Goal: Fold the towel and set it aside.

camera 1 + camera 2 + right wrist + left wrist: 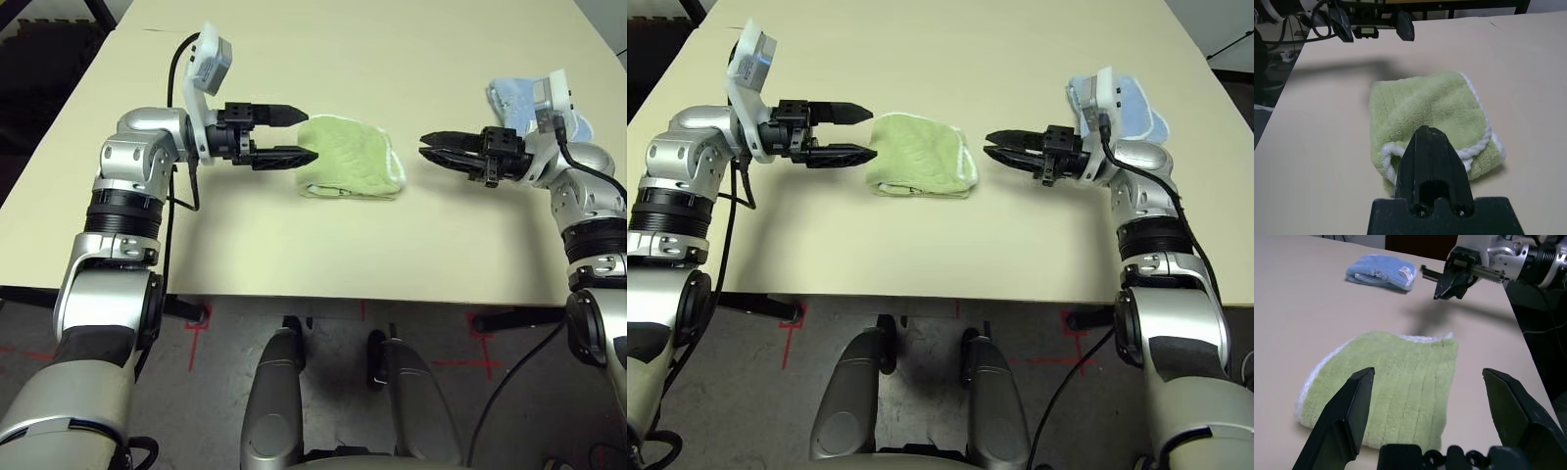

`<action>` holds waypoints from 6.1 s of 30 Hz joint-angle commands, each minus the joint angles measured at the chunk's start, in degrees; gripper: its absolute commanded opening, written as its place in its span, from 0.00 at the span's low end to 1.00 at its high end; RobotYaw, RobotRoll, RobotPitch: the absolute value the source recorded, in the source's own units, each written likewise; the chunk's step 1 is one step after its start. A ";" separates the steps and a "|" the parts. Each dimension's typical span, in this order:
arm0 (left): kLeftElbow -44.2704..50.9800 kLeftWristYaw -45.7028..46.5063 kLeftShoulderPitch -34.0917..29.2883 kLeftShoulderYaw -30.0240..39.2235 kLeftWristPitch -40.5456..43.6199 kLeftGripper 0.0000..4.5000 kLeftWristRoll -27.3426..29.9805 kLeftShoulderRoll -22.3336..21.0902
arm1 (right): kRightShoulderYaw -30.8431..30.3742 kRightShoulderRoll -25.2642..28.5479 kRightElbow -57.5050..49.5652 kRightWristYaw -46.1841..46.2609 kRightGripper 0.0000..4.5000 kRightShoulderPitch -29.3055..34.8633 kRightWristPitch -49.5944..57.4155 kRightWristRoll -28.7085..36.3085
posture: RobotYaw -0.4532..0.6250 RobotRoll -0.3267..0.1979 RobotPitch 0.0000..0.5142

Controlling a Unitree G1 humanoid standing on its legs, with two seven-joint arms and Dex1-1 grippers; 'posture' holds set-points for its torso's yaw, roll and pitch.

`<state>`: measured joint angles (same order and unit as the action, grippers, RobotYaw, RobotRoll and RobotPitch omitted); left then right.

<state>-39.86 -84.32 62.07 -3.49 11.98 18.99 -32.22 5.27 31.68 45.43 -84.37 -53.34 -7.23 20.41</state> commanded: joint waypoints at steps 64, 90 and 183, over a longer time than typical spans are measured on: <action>-27.35 8.55 5.45 -5.73 -23.55 0.00 -22.33 6.17 | -8.24 -6.98 15.19 8.00 0.00 -6.29 -4.76 -16.23 | 0.47 0.62 0.47; -31.12 19.11 12.15 3.23 -14.90 0.00 -18.67 10.35 | -0.86 -14.58 21.15 28.81 0.00 -14.85 -4.40 -14.56 | 0.48 0.62 0.46; -24.01 17.51 13.60 5.30 47.91 0.99 -8.01 -1.51 | 1.55 7.46 -15.73 2.56 1.00 10.49 11.85 2.17 | 0.42 0.62 0.44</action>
<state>-62.19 -68.71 75.03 1.36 59.38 11.18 -34.03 5.87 38.25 30.90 -81.90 -43.94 4.24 21.90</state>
